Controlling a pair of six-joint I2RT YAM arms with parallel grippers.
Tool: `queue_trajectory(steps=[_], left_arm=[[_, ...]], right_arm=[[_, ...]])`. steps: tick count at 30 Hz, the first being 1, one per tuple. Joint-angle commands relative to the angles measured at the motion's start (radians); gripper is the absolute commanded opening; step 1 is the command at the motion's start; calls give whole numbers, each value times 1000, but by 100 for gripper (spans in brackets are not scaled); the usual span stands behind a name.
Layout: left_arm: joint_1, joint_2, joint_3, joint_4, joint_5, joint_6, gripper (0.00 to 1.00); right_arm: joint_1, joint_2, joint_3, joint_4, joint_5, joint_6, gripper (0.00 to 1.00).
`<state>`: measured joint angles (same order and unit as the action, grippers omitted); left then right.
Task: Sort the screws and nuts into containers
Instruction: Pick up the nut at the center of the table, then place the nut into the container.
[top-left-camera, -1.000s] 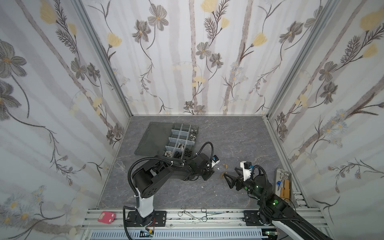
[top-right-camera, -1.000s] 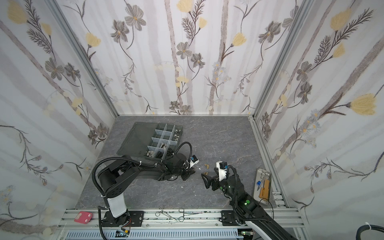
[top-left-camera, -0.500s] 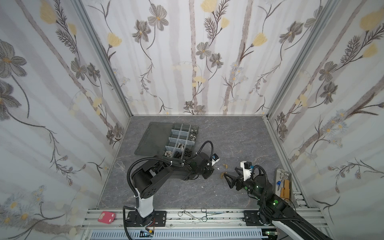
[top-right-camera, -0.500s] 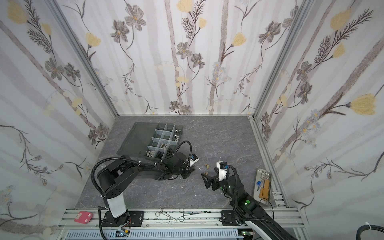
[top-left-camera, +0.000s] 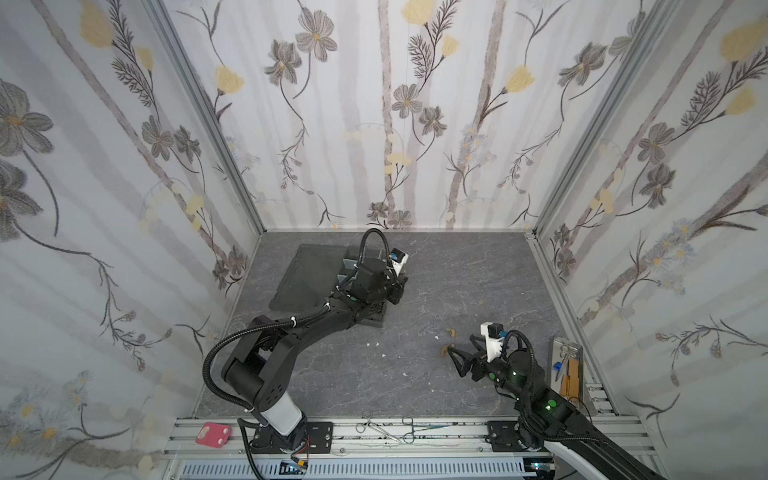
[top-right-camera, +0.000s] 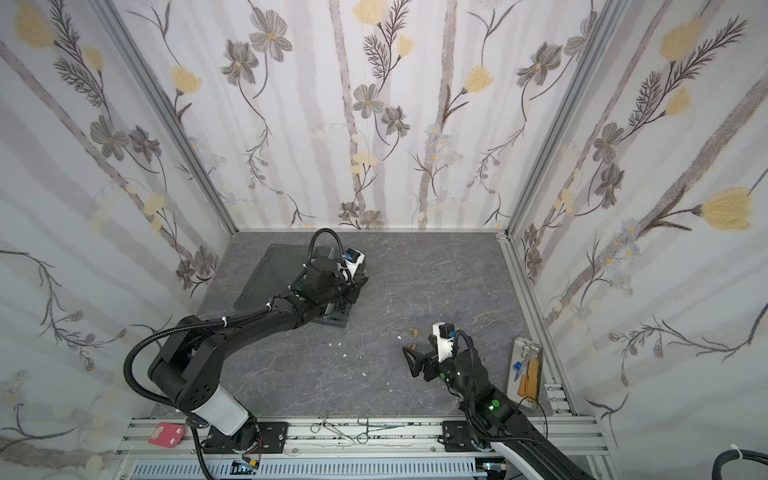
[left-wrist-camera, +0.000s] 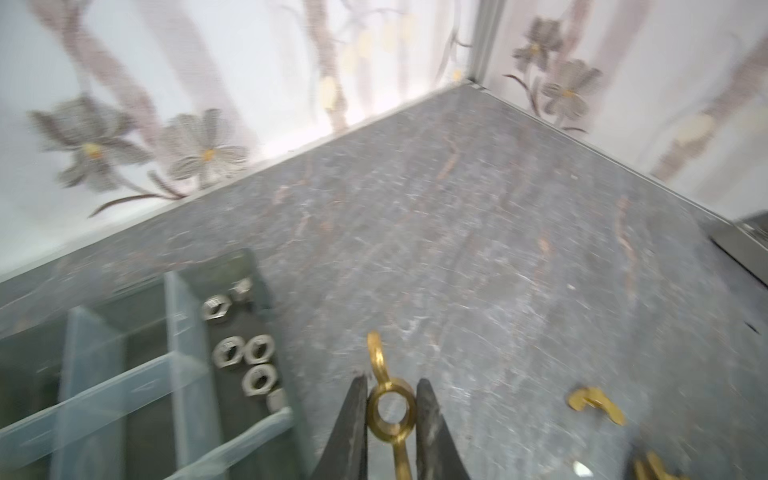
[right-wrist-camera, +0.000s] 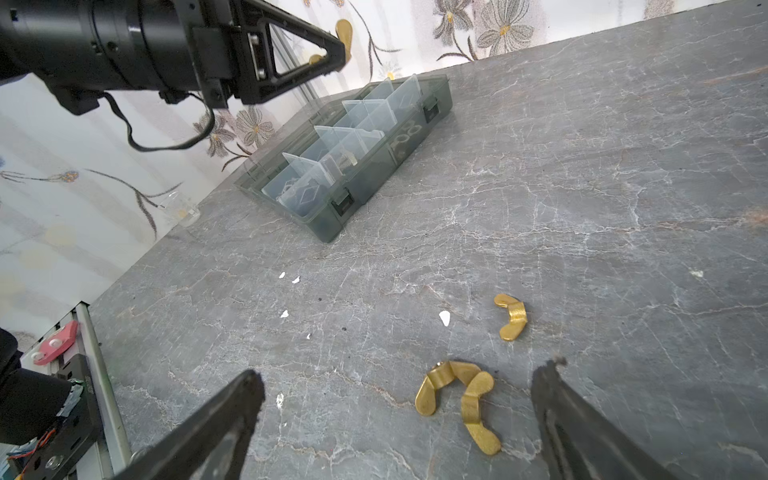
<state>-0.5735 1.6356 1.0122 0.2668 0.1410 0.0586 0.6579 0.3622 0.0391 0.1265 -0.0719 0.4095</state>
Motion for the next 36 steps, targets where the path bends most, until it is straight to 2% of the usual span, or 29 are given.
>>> queue_trajectory(steps=[1, 6, 15, 23, 28, 35, 36], left_arm=[[72, 19, 23, -74, -44, -72, 16], [184, 128, 144, -272, -103, -165, 13], [255, 193, 193, -480, -186, -262, 15], [262, 96, 124, -471, -262, -273, 16], [285, 118, 115, -488, -270, -266, 16], [271, 137, 127, -467, -286, -239, 40], [263, 131, 127, -463, -292, -233, 41]], right_arm=[[0, 4, -2, 41, 15, -6, 100], [1, 4, -2, 39, 18, -6, 100], [0, 7, -3, 42, 24, -6, 100], [0, 17, -1, 42, 20, -5, 100], [0, 12, -2, 42, 17, -5, 100], [0, 4, -2, 39, 18, -5, 100], [1, 2, -2, 38, 18, -5, 100]])
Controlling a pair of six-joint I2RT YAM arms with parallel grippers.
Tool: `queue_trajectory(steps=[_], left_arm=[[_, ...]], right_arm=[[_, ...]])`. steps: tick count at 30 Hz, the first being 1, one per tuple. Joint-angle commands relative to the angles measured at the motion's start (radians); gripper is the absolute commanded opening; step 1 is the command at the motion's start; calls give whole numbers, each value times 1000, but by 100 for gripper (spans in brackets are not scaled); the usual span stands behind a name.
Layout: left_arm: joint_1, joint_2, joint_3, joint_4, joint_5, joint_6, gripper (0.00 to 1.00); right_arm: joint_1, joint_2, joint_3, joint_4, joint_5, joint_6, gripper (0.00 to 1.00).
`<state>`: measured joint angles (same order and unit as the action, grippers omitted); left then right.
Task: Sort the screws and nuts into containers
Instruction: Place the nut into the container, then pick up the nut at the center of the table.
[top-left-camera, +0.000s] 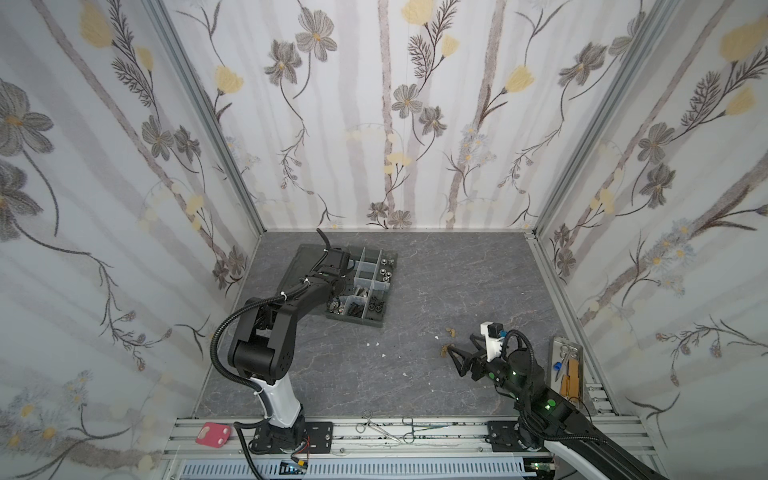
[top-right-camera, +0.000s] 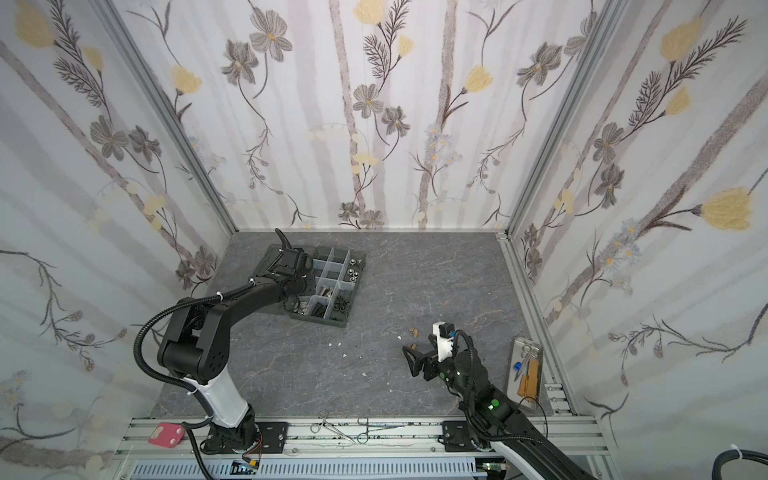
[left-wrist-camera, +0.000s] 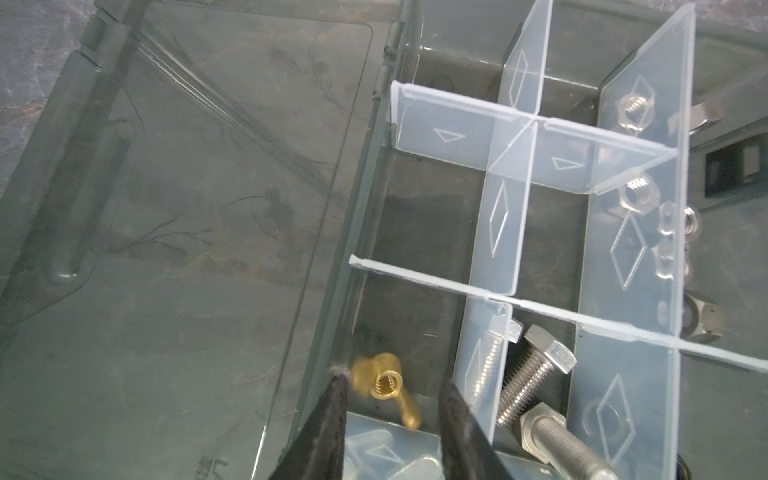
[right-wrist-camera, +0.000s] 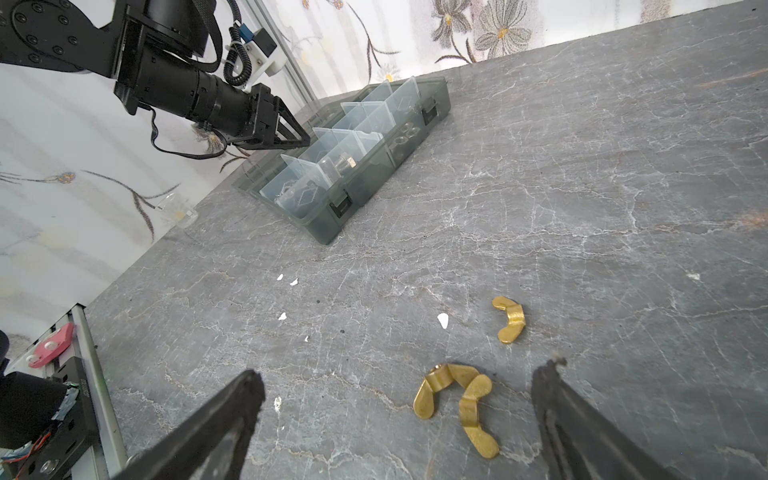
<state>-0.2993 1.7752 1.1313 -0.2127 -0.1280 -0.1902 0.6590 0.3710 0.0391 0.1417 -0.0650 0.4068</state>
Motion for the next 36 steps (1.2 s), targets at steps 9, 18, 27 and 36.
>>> queue_trajectory(steps=[9, 18, 27, 36], left_arm=[[-219, -41, 71, 107, 39, 114, 51], [-445, 150, 155, 223, 249, 118, 73], [-566, 218, 107, 344, 319, 169, 85], [-642, 283, 53, 463, 317, 275, 91]], right_arm=[[0, -32, -2, 4, 23, -2, 100], [1, -121, -10, -36, 47, 0, 100], [2, -134, -10, -42, 49, -1, 100], [2, -148, -14, -46, 52, 1, 100]])
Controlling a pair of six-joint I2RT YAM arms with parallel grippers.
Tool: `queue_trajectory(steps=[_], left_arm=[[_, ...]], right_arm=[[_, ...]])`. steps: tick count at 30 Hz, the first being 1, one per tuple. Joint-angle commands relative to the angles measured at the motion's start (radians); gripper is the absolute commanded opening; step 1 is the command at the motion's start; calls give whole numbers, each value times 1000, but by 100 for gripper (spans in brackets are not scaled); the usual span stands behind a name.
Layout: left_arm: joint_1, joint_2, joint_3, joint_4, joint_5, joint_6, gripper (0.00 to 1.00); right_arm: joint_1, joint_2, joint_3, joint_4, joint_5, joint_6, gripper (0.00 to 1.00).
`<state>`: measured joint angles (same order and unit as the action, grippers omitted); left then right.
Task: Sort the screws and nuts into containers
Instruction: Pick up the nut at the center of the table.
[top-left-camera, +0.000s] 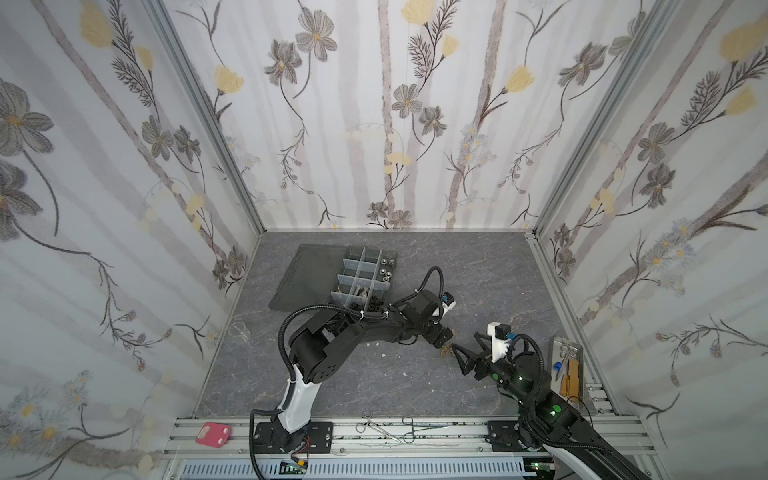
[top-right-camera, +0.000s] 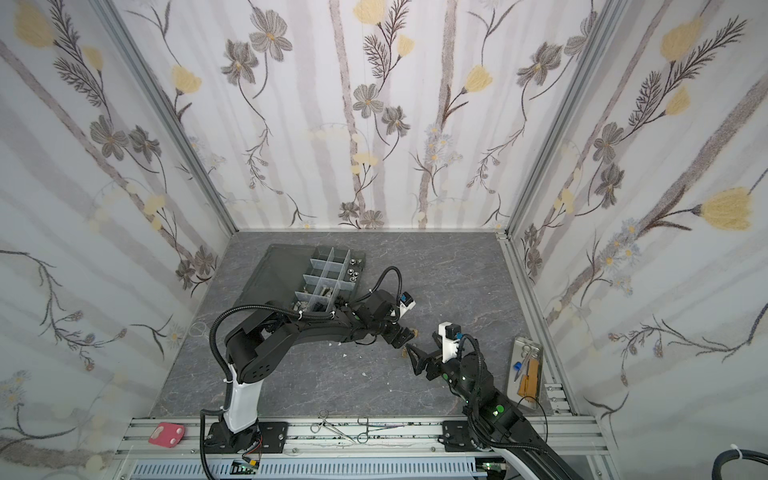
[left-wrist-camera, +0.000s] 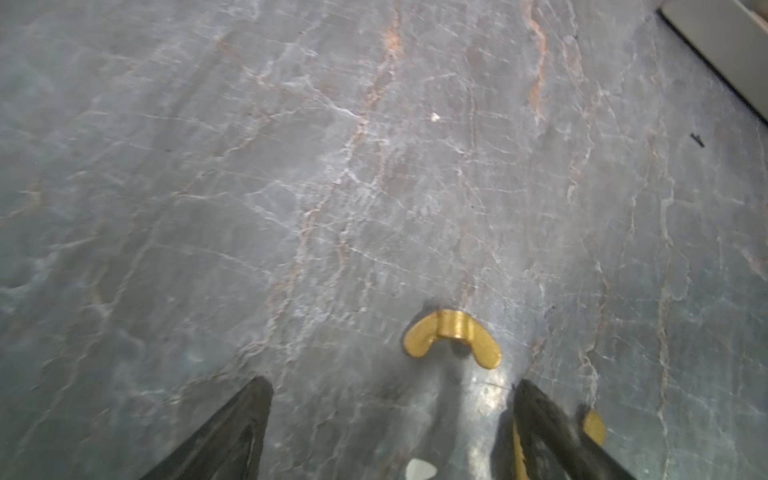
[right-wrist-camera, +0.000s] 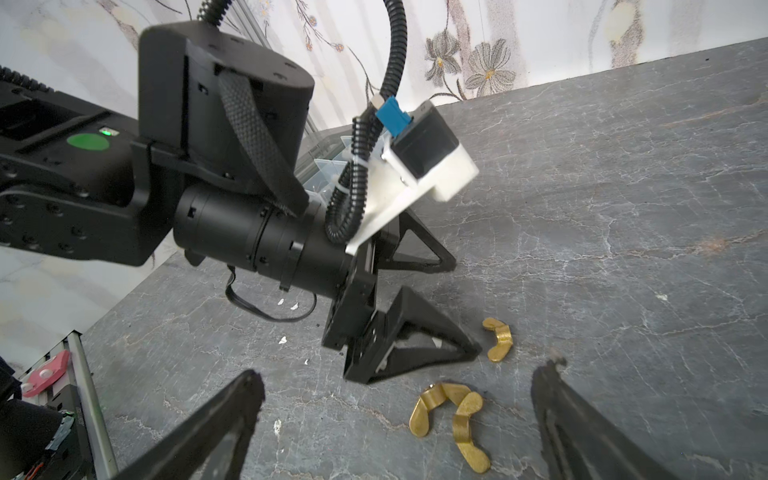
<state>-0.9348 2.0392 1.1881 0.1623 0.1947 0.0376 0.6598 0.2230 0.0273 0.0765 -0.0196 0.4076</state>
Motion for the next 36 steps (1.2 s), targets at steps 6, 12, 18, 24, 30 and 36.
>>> queue_trajectory(steps=[6, 12, 18, 24, 30, 36], left_arm=[[-22, 56, 2, 133, 5, 40, 93], [-22, 94, 4, 134, -127, 8, 68], [14, 78, -36, 187, -178, -53, 56], [60, 25, -96, 215, -196, -67, 43], [100, -28, -136, 207, -211, -41, 40], [76, -45, -105, 206, -96, -7, 68]], right_arm=[[0, 4, -2, 20, 7, 0, 100], [1, 1, -2, 19, 4, 0, 100], [2, 4, -3, 23, 4, 0, 100], [1, 4, -2, 21, 10, 2, 100], [1, 6, -3, 24, 12, 2, 100], [1, 5, -2, 23, 12, 2, 100]])
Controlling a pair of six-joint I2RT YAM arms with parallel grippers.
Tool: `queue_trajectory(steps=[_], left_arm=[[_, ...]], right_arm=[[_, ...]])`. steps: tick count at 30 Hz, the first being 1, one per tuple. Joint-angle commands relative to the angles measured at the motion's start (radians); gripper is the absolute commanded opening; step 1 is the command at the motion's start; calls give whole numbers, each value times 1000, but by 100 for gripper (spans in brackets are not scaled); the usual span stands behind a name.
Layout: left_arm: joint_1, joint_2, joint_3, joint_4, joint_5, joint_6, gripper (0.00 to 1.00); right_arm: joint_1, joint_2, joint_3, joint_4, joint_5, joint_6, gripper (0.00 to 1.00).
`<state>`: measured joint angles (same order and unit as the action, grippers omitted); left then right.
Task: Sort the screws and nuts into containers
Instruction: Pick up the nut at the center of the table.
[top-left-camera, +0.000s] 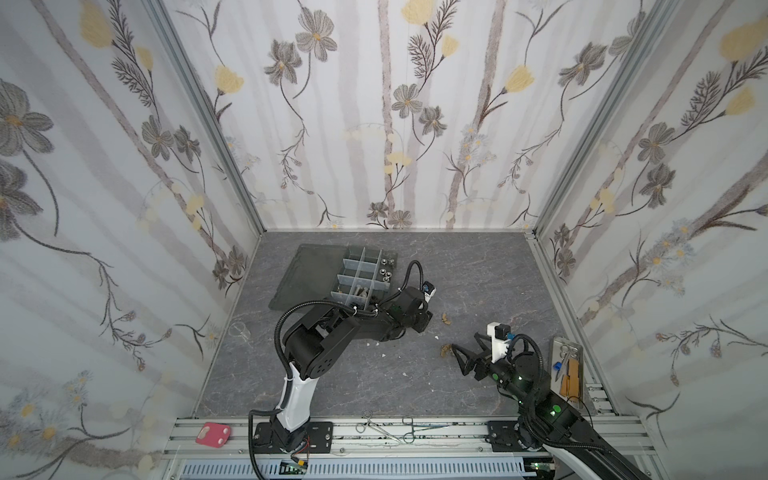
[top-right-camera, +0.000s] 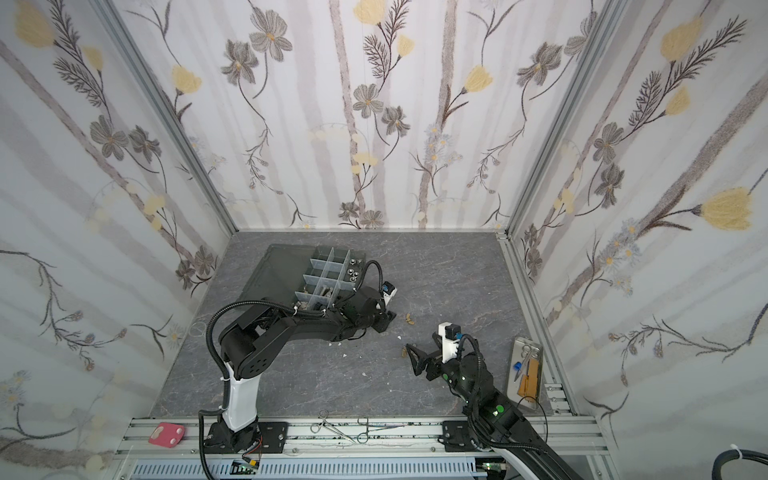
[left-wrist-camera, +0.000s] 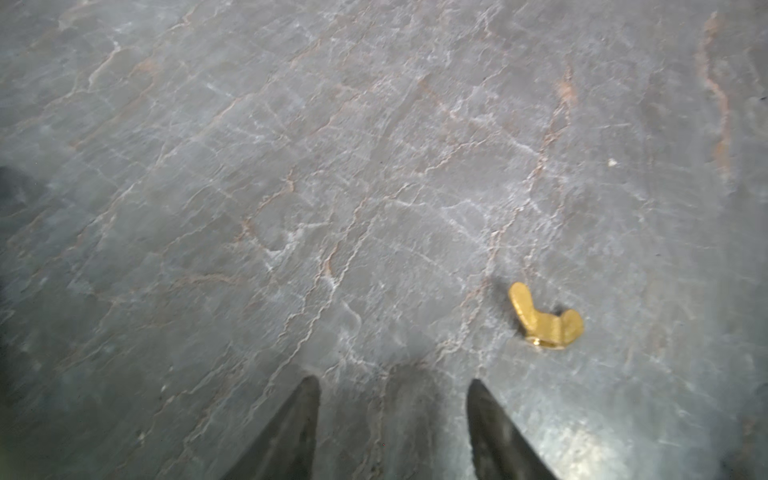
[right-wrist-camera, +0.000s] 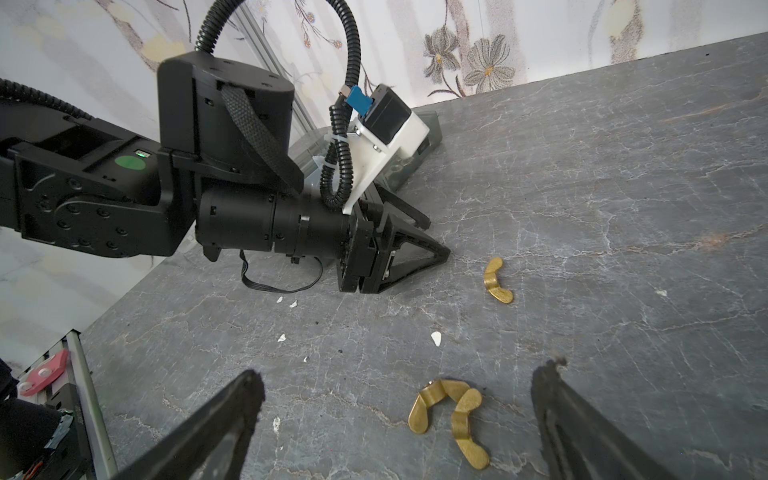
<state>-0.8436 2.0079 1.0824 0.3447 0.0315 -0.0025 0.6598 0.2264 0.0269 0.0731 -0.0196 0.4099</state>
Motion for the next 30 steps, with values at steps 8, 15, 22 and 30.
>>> queue_trajectory(steps=[8, 15, 22, 30], left_arm=[[-43, 76, 89, 38, 138, 2, 81], [-65, 123, 123, 29, 164, -58, 70], [-83, 152, 141, 61, 222, -81, 55], [-85, 177, 150, 55, 176, -81, 39]], right_arm=[[1, -12, -2, 19, 18, 1, 100], [0, -10, -4, 22, 17, 2, 100], [1, -5, -5, 25, 17, 3, 100], [1, -4, -4, 27, 18, 2, 100]])
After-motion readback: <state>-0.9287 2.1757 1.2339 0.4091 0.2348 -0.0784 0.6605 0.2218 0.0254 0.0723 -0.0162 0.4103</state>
